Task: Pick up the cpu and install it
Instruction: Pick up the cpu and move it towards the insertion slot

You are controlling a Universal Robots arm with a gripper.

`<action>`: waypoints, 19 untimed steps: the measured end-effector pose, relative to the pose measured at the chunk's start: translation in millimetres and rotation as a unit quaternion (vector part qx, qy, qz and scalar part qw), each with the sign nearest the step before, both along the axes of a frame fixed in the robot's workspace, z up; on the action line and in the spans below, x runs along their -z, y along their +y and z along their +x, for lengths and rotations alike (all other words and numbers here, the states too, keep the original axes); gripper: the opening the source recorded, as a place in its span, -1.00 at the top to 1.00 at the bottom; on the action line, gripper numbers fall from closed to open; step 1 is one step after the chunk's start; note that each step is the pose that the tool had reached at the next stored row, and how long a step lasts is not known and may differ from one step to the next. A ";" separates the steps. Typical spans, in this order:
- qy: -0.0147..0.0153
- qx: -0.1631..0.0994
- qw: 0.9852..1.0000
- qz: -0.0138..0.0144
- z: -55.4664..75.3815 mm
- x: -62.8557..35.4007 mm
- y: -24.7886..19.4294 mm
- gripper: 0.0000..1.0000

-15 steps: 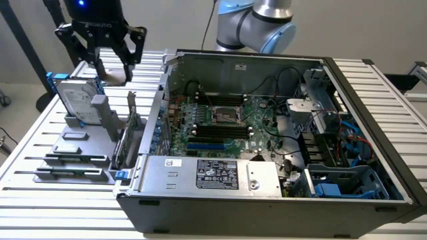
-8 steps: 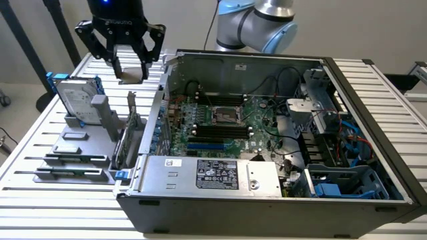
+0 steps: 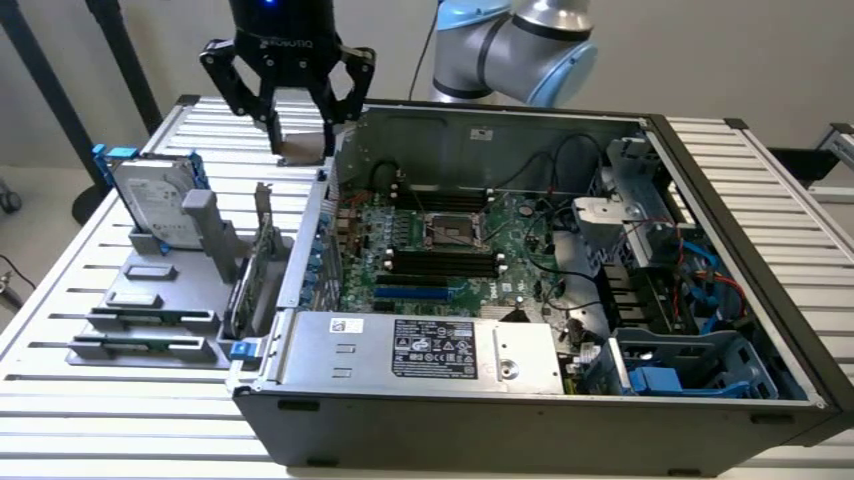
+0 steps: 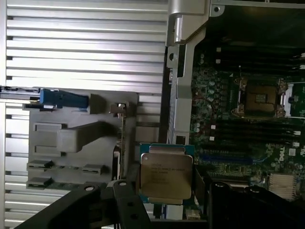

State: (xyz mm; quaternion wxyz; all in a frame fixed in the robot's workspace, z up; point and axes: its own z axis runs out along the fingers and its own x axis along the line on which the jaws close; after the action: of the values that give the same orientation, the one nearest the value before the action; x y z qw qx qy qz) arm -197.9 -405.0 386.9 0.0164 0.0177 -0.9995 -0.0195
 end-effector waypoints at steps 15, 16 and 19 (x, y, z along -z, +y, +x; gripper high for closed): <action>0.002 0.000 1.000 -0.001 67.6 15.7 22.0 -0.08; 0.002 0.000 1.000 -0.001 72.3 17.5 23.6 -0.08; 0.002 0.000 1.000 -0.002 86.0 22.6 28.4 -0.08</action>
State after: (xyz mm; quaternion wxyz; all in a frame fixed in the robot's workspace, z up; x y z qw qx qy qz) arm -111.9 -376.7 364.3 0.0185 0.0176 -0.9995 -0.0179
